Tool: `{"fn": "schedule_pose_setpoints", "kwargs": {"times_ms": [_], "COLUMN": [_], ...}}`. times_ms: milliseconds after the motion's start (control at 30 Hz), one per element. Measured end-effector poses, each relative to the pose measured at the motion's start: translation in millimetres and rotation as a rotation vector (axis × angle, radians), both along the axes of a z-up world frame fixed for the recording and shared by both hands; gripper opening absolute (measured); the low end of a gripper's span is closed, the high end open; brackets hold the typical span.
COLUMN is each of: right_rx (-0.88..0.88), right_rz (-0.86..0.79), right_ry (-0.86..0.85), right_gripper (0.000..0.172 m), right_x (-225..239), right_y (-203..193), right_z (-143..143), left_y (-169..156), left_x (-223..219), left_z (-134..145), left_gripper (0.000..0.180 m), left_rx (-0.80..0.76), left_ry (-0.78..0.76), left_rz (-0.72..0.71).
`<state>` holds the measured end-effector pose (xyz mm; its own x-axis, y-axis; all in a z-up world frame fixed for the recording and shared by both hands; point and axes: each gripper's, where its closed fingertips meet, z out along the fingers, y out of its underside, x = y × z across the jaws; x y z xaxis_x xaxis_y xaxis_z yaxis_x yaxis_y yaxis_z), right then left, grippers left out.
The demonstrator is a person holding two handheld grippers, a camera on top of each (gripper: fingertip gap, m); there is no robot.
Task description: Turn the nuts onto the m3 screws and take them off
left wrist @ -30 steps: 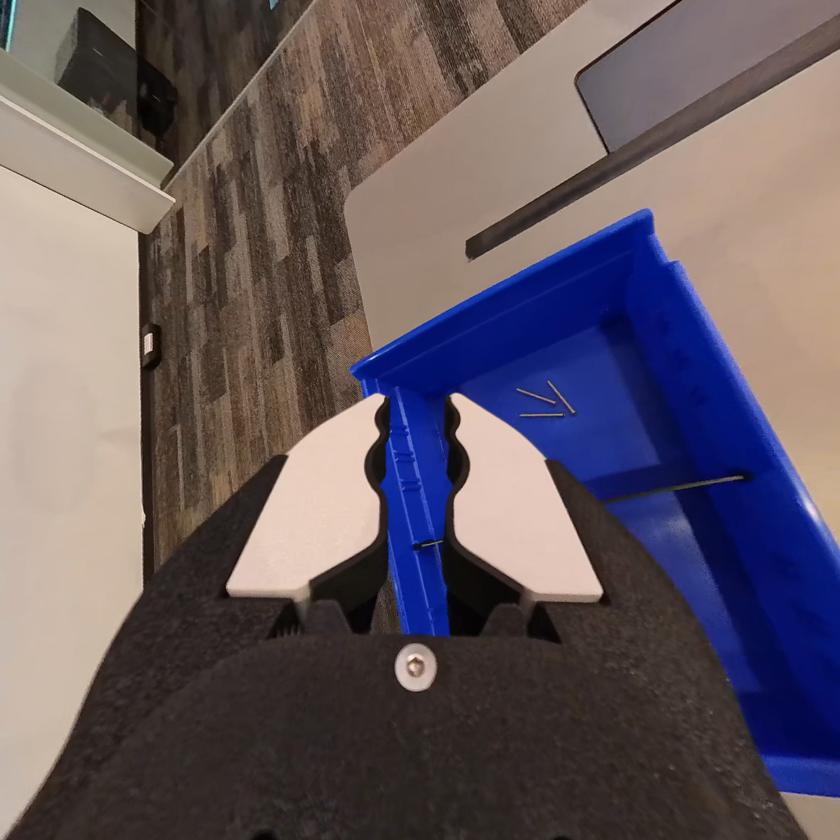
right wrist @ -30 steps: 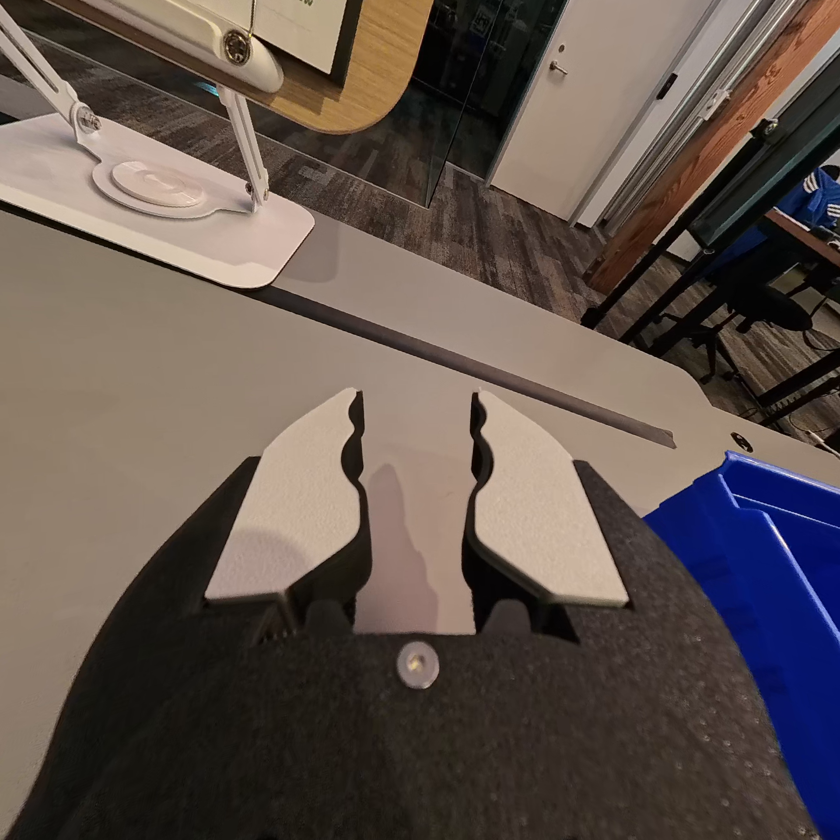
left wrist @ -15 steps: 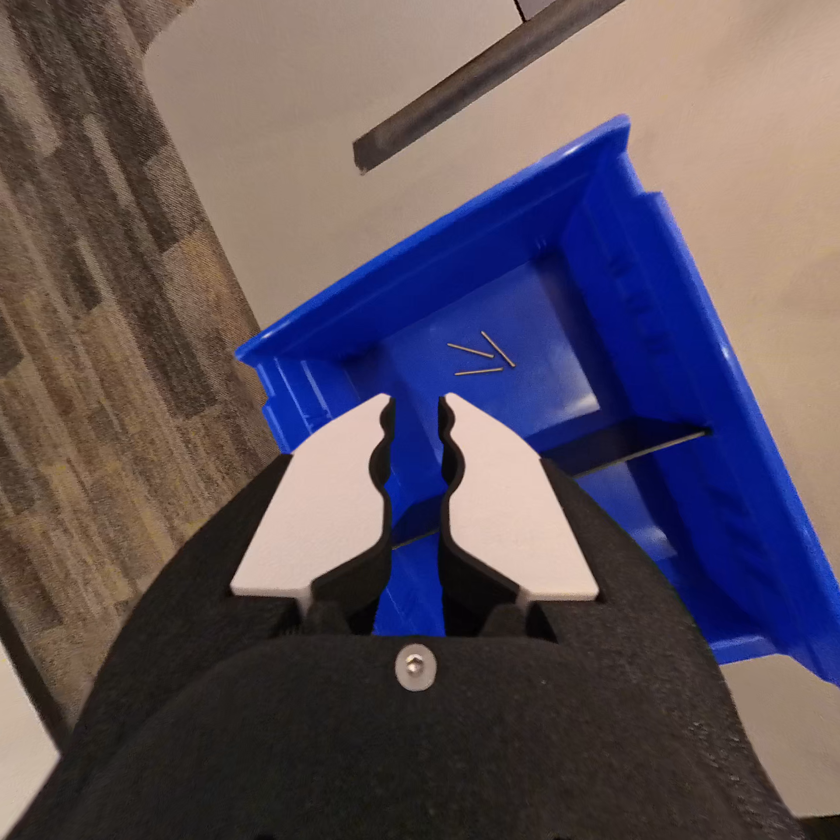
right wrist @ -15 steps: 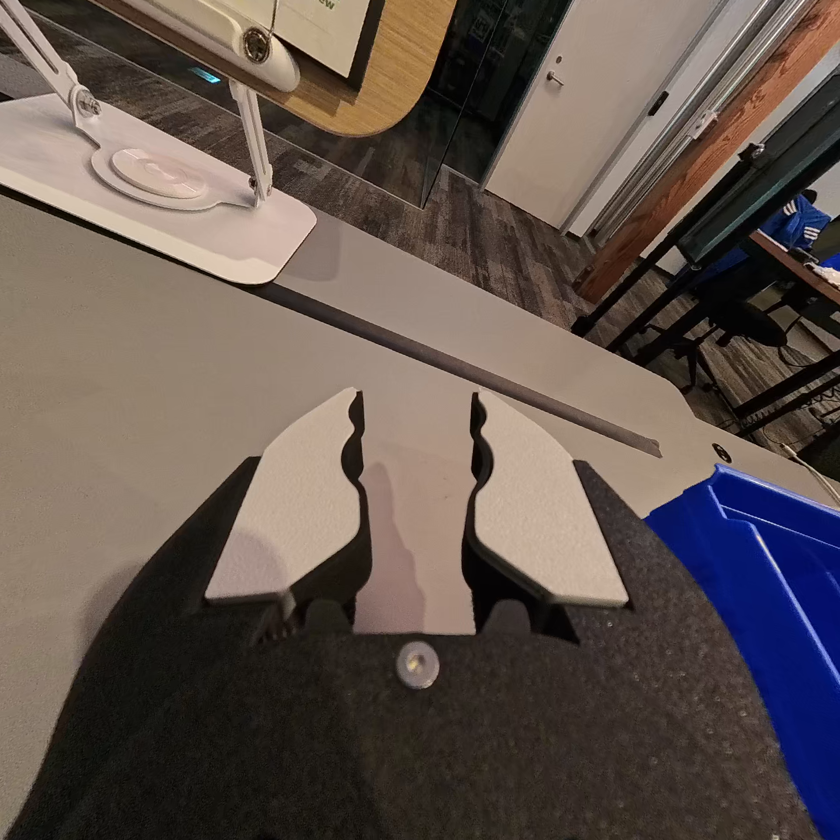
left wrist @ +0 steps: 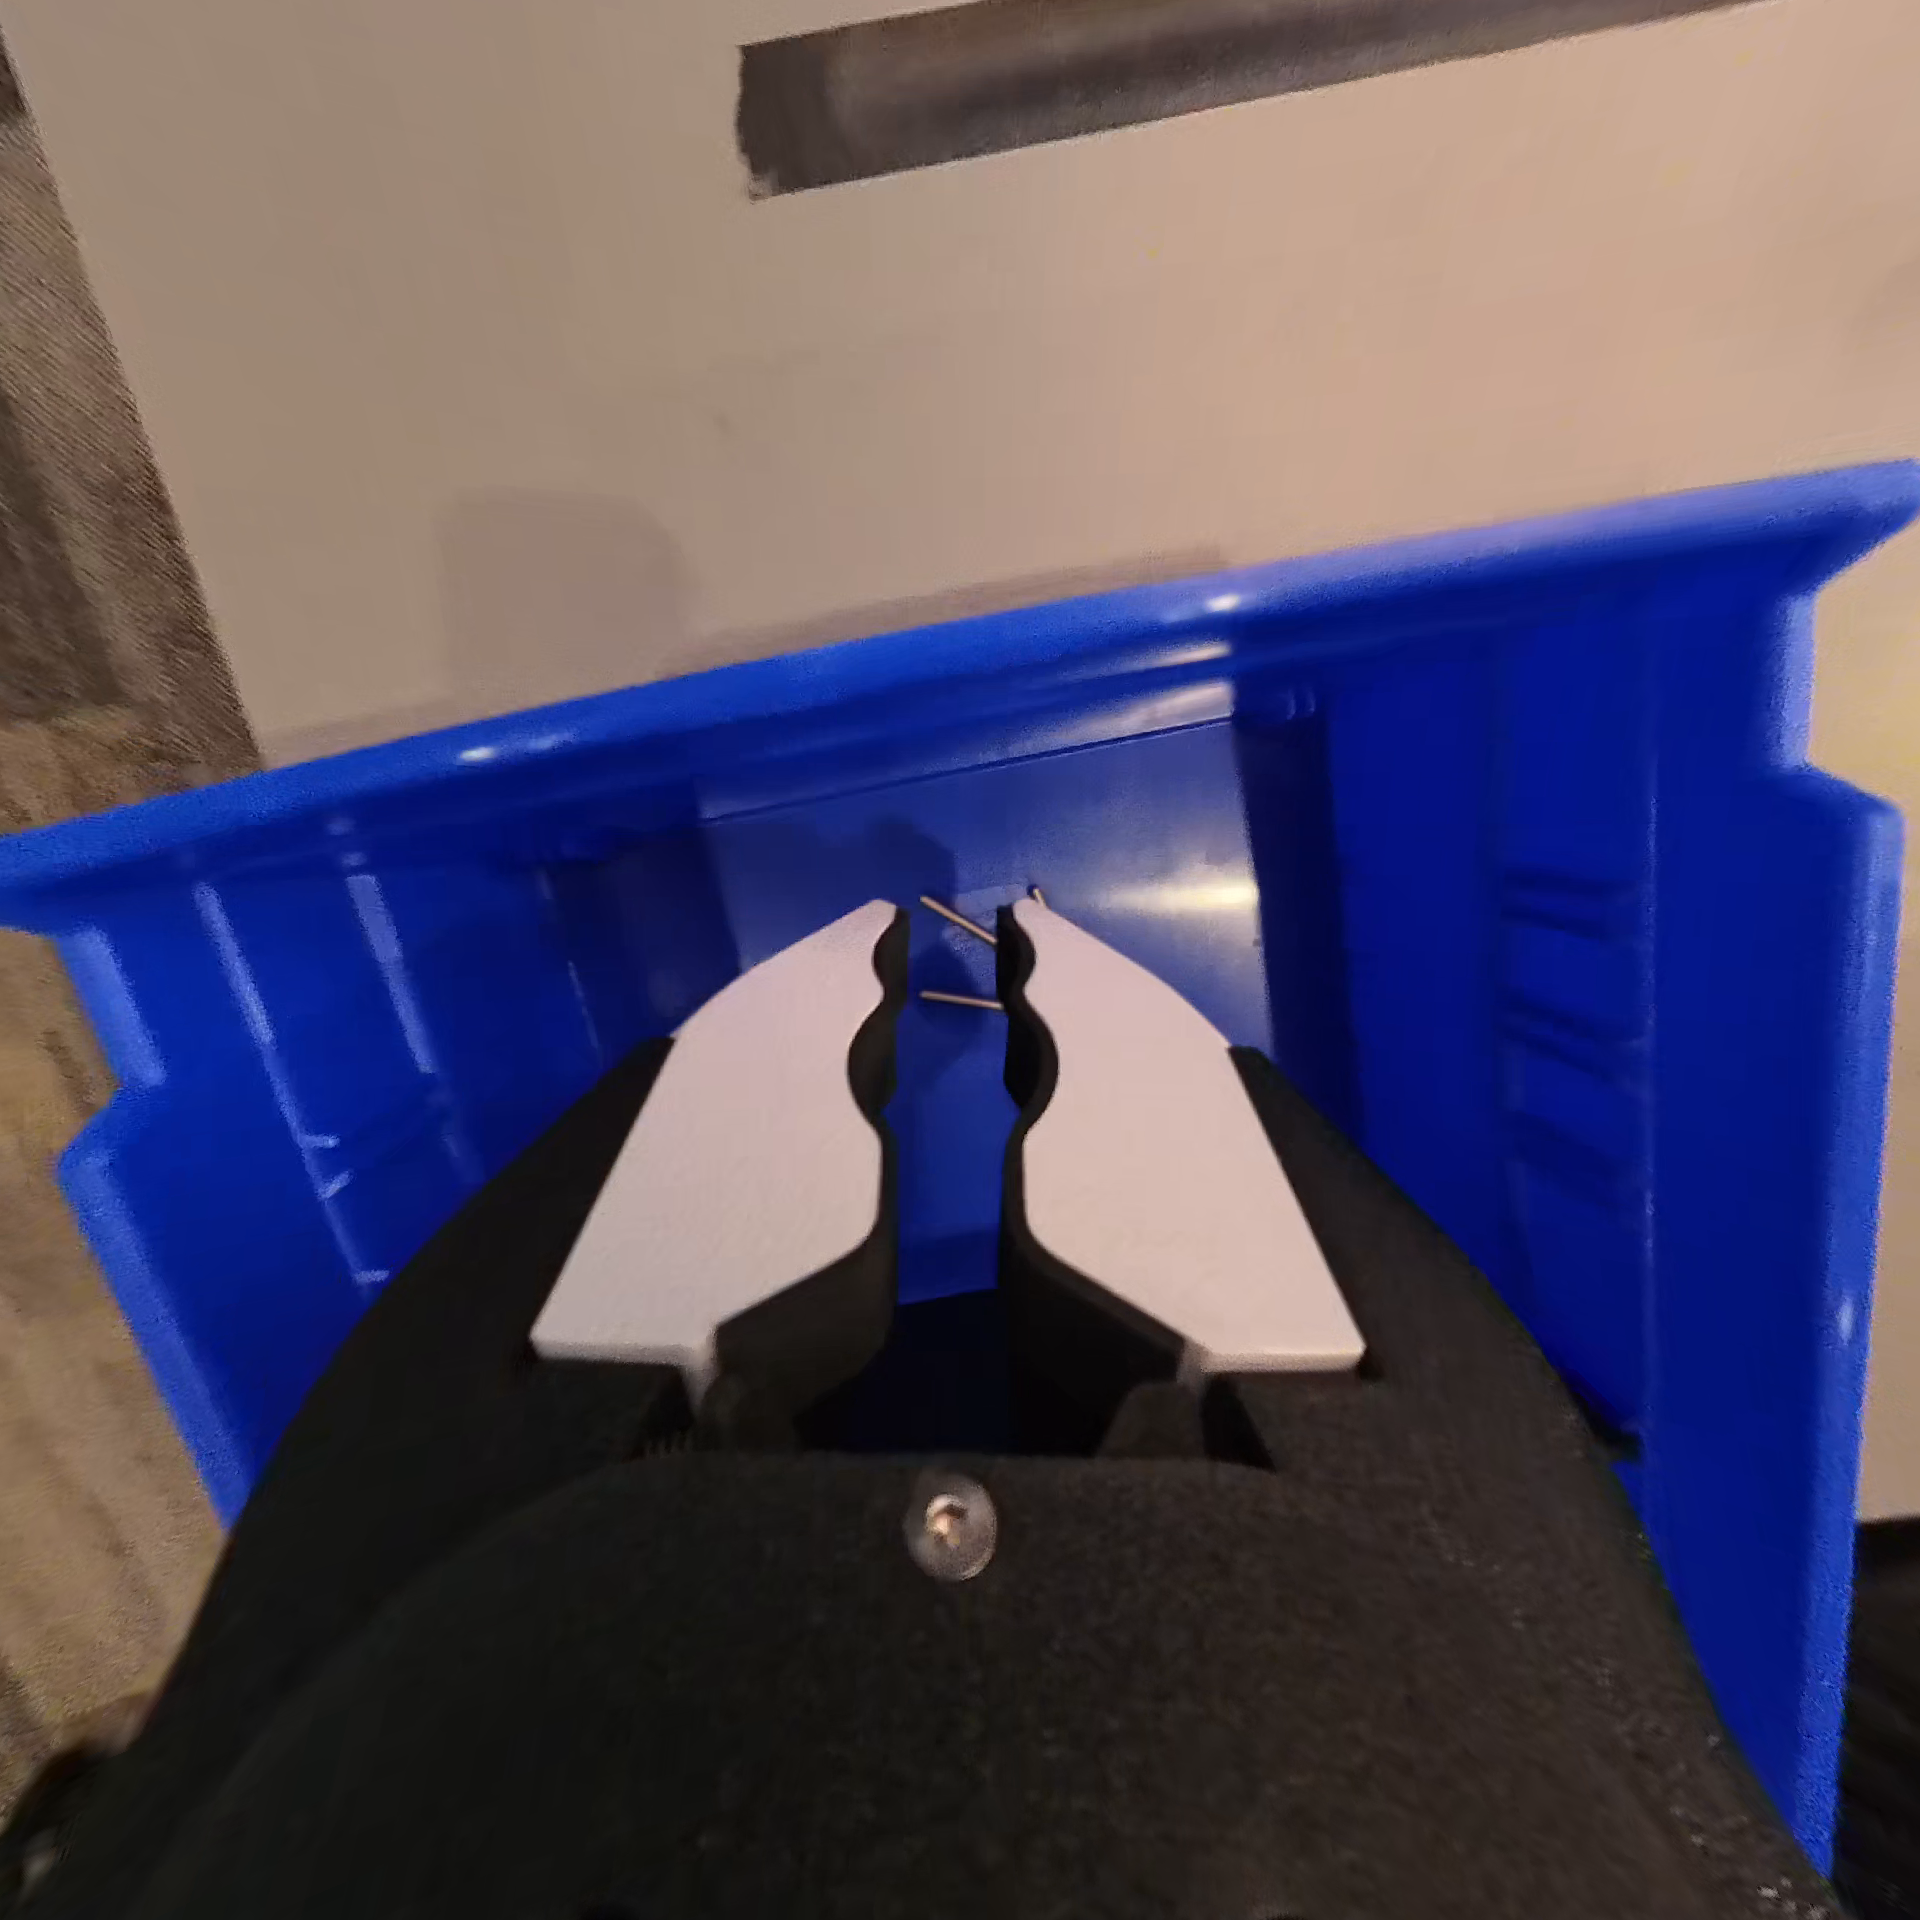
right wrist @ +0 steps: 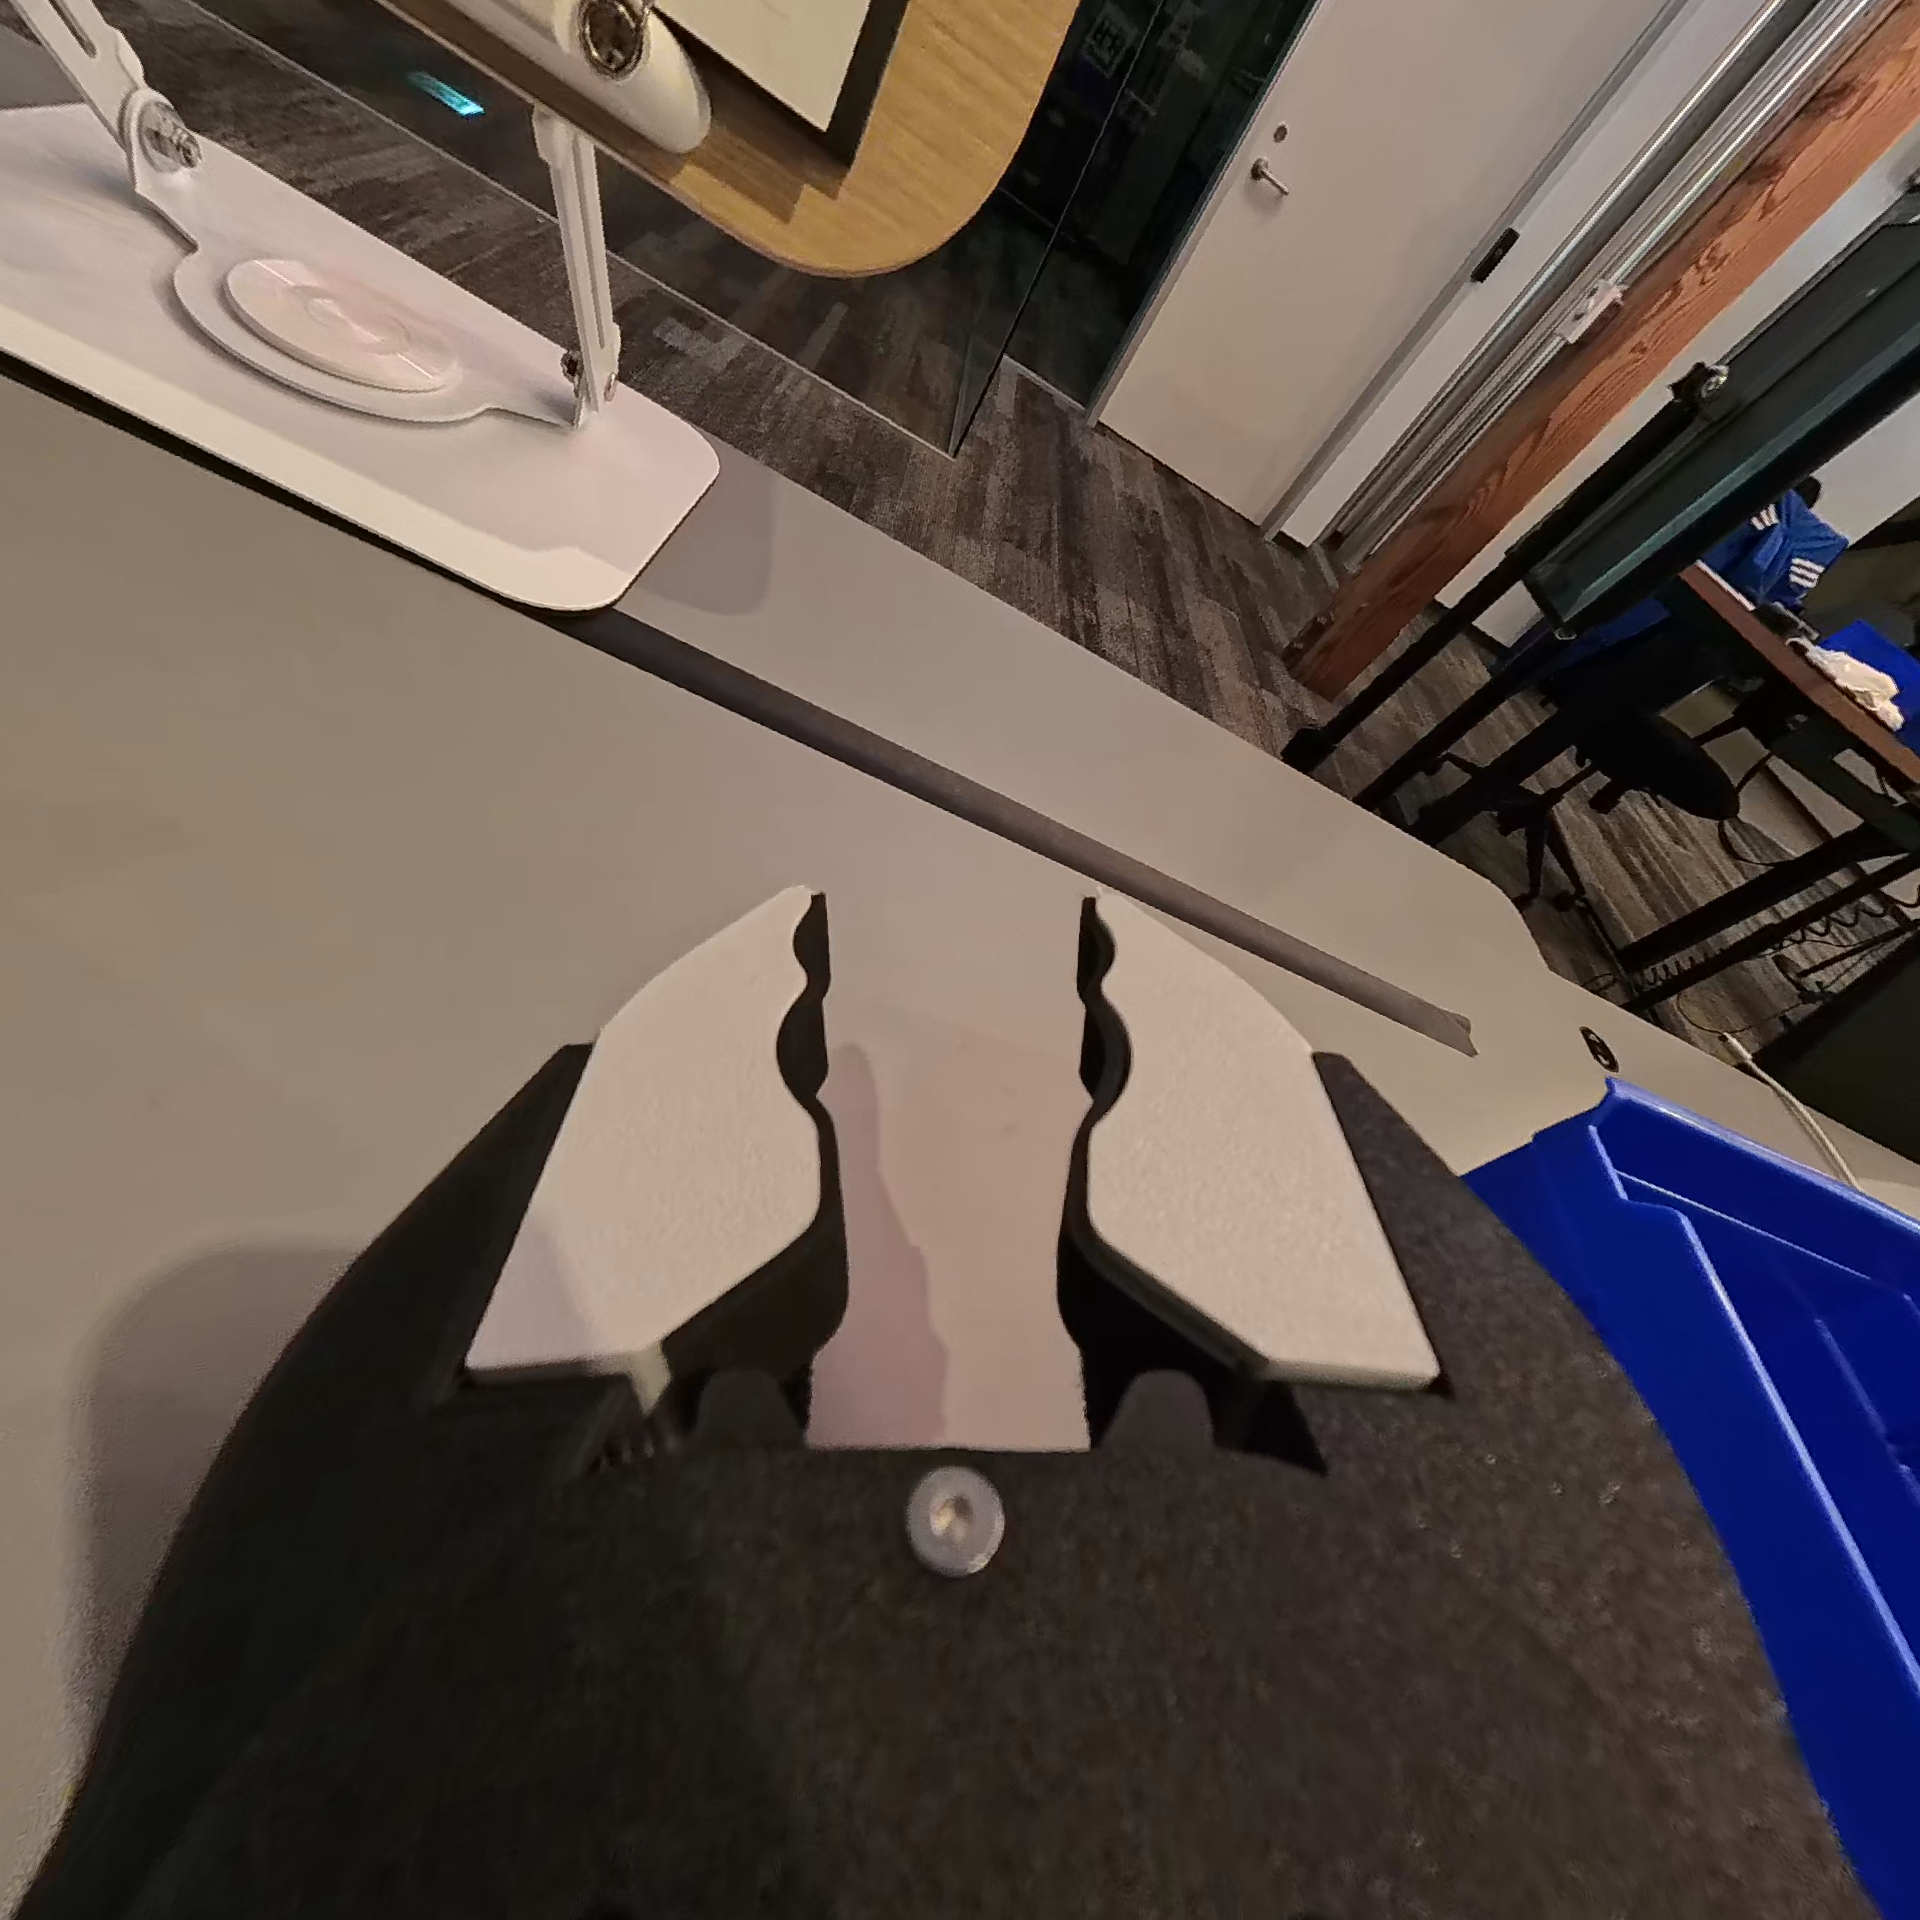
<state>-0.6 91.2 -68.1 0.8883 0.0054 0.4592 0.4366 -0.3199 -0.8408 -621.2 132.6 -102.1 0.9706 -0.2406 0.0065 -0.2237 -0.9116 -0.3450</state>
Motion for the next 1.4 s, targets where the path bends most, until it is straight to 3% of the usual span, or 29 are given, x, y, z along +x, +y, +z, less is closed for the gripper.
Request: {"fn": "schedule_pose_setpoints", "kwargs": {"times_ms": [33,267,567,900,1400], "right_rx": [0.000,0.006,0.012,0.014,0.022], "right_rz": [0.001,0.013,0.018,0.020,0.038], "right_ry": [0.001,0.004,0.029,0.032,0.032], "right_gripper": [0.046,0.046,0.046,0.046,0.046], "right_x": [0,-2,-2,-1,-3], "right_y": [0,1,1,1,2], "right_z": [0,2,2,3,5], "left_y": [0,-9,-17,-8,-9], "left_x": [0,4,1,5,-2], "left_z": [-4,-24,-38,-42,-43], "left_gripper": [0.015,0.010,0.016,0.019,0.003], "left_rx": [-0.023,-0.150,-0.219,-0.217,-0.184], "left_ry": [-0.020,-0.124,-0.039,-0.052,0.025], "left_rz": [0.020,0.106,0.110,0.166,0.140]}}
